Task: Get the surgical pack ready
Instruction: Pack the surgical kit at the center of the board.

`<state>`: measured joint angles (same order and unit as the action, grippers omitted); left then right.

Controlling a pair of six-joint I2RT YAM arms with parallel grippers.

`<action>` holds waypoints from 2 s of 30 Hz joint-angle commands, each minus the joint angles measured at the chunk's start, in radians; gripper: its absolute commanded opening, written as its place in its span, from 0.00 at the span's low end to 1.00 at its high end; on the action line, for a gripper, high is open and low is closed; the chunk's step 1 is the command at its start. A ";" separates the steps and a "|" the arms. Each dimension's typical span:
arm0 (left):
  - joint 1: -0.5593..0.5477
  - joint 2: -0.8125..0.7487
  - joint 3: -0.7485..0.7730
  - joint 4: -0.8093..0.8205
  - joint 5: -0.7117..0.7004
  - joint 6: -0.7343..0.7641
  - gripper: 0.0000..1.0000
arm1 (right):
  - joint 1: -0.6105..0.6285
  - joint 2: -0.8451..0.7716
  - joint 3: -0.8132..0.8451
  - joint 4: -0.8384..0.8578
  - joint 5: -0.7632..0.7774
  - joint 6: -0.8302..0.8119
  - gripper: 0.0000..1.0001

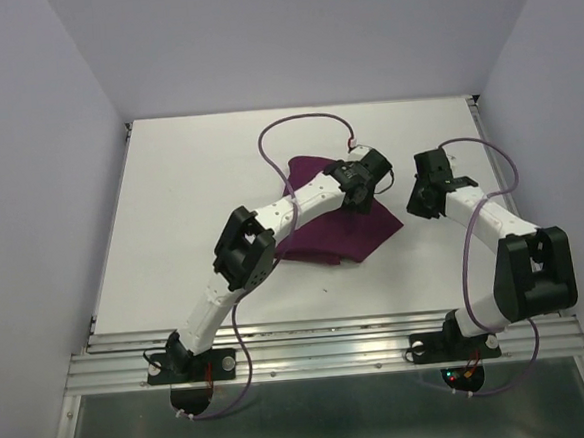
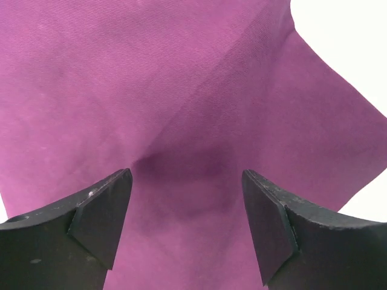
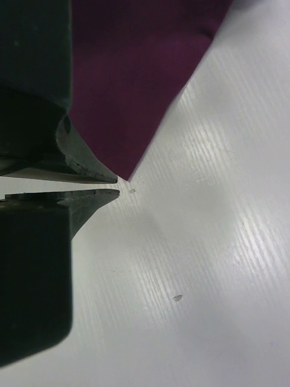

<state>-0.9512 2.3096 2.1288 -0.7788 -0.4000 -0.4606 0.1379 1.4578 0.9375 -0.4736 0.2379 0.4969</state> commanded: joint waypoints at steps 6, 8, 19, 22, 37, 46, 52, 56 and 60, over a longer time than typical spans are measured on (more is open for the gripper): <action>-0.023 0.042 0.068 -0.013 0.001 -0.004 0.69 | -0.006 -0.051 -0.034 0.029 -0.025 0.002 0.15; -0.024 0.059 0.068 -0.011 0.001 -0.007 0.61 | -0.006 -0.053 -0.037 0.030 -0.028 0.002 0.15; -0.024 0.131 0.068 -0.011 -0.019 -0.013 0.42 | -0.006 -0.060 -0.066 0.043 -0.067 0.014 0.15; -0.026 0.140 0.071 0.001 -0.008 -0.003 0.31 | -0.006 -0.063 -0.085 0.053 -0.087 0.025 0.15; 0.038 -0.090 -0.064 0.140 0.144 0.016 0.00 | -0.006 -0.089 -0.132 0.196 -0.330 0.112 0.11; 0.071 -0.110 -0.072 0.171 0.187 0.002 0.00 | 0.121 -0.171 -0.196 0.346 -0.440 0.252 0.08; 0.071 -0.079 -0.049 0.168 0.199 -0.007 0.00 | 0.245 -0.188 -0.262 0.418 -0.443 0.330 0.08; 0.071 -0.073 -0.047 0.171 0.208 -0.012 0.00 | 0.307 -0.148 -0.305 0.557 -0.488 0.374 0.08; 0.071 -0.073 -0.046 0.171 0.208 -0.018 0.00 | 0.342 -0.088 -0.368 0.710 -0.534 0.431 0.08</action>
<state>-0.8749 2.2730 2.0483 -0.6697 -0.2165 -0.4503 0.4477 1.3239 0.6212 0.0219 -0.2405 0.8566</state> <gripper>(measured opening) 0.220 0.081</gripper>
